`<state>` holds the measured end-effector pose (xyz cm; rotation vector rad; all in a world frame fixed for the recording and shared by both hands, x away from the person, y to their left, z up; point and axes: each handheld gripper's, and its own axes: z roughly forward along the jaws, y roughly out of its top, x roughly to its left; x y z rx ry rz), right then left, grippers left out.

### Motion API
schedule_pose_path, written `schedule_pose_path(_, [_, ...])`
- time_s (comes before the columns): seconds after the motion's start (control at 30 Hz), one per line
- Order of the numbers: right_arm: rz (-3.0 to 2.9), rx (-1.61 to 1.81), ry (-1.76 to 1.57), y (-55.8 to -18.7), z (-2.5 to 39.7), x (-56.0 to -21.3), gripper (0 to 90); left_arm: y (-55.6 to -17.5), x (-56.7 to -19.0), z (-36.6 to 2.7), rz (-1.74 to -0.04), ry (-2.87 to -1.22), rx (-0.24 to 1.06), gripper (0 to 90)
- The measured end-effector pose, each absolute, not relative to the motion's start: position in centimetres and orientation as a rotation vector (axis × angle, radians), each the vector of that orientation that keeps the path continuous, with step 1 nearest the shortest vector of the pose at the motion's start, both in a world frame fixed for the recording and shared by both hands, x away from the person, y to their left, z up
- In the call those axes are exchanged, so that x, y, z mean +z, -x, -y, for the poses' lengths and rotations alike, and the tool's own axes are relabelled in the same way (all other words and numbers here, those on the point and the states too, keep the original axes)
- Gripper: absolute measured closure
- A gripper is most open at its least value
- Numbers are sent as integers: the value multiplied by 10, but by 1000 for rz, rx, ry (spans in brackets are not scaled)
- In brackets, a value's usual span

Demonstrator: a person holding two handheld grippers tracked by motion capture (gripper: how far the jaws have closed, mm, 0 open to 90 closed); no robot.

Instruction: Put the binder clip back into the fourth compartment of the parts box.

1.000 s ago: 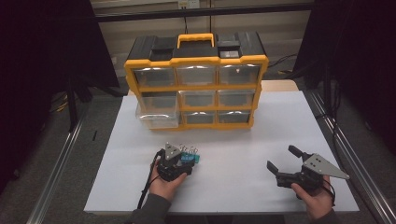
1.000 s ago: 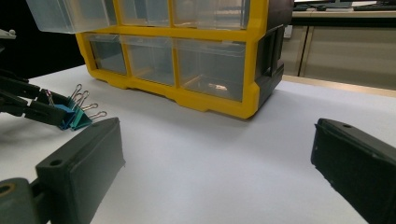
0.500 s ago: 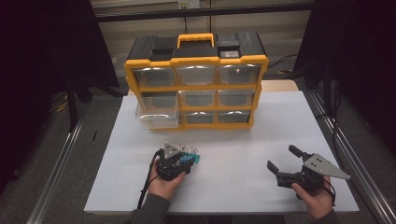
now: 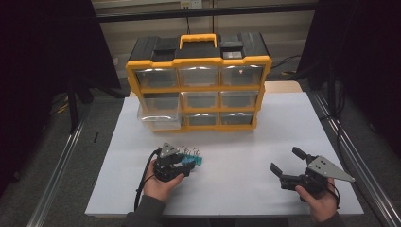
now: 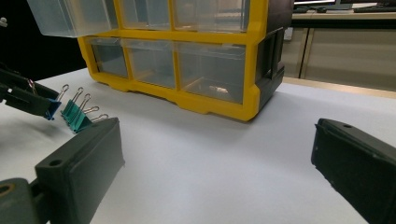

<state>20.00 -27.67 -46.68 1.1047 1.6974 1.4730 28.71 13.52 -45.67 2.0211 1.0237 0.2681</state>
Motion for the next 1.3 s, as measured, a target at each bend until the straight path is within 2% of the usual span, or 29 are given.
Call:
schedule_pose_path(0.3, [-1709, 1477, -1097, -200, 276, -467, 18, -288, -437, -140, -964, -2034, 200, 477])
schedule_pose_path(0.77, [-1707, 1477, -1095, -200, 276, -467, 18, -289, -412, -140, -884, -1888, 280, 477])
schedule_pose_path(1.3, [-1711, 1480, -1093, -200, 275, -467, 18, -298, -350, -129, -823, -1774, 357, 477])
